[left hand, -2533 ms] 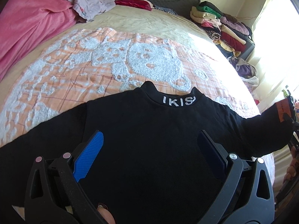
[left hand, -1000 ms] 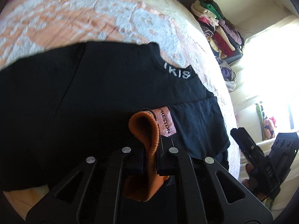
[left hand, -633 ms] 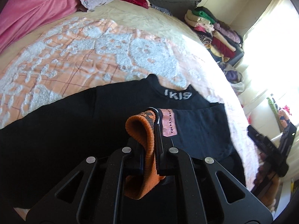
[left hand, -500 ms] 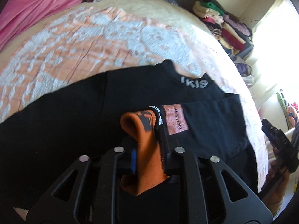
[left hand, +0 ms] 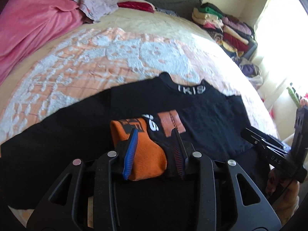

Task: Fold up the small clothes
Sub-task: 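Carry the sleeve across the chest with the right gripper and release it, then reach the left gripper to the other sleeve and grasp its orange cuff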

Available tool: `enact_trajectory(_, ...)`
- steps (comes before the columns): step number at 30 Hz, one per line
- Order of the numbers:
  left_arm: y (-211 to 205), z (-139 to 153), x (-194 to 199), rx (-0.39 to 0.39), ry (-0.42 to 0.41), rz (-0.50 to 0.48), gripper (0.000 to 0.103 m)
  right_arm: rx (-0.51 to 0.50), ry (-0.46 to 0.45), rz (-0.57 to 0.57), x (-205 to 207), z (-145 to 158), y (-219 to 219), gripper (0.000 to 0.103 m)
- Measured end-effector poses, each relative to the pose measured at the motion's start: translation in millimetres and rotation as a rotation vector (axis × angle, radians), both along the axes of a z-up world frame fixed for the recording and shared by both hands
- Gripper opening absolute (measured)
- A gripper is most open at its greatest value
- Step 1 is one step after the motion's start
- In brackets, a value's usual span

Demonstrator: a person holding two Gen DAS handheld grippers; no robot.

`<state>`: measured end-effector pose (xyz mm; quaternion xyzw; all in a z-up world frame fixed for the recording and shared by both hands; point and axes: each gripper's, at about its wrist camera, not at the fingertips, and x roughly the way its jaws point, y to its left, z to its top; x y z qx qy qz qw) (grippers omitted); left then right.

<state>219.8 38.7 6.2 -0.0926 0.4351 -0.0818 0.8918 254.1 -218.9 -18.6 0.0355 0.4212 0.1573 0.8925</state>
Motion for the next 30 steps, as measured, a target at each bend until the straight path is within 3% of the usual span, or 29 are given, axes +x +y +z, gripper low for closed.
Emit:
enact_trajectory(4, -8.4, -38.1, 7.4, 0.058, 0.099, 0.0, 0.028, -0.035, 0.039, 0.025, 1.8, -12.9, 10.5, 0.055)
enact_trajectory(6, -8.2, -46.5, 6.9, 0.071, 0.093, 0.001, 0.028, -0.063, 0.066, 0.013, 4.0, -20.5, 10.9, 0.059)
enact_trajectory(9, -7.5, -45.6, 4.8, 0.079, 0.079, -0.001, 0.028, -0.075, 0.098, -0.012, 3.5, -36.5, 8.5, 0.06)
enact_trajectory(14, -3.6, -39.2, 0.3, 0.048, 0.085, -0.008, 0.03, -0.068, 0.053, -0.022, -8.6, -33.5, 8.8, 0.063)
enact_trajectory(30, -3.5, -5.0, -36.8, 0.076, -0.005, -0.005, 0.069, 0.011, -0.026, -0.018, -44.6, 13.3, 17.8, 0.084)
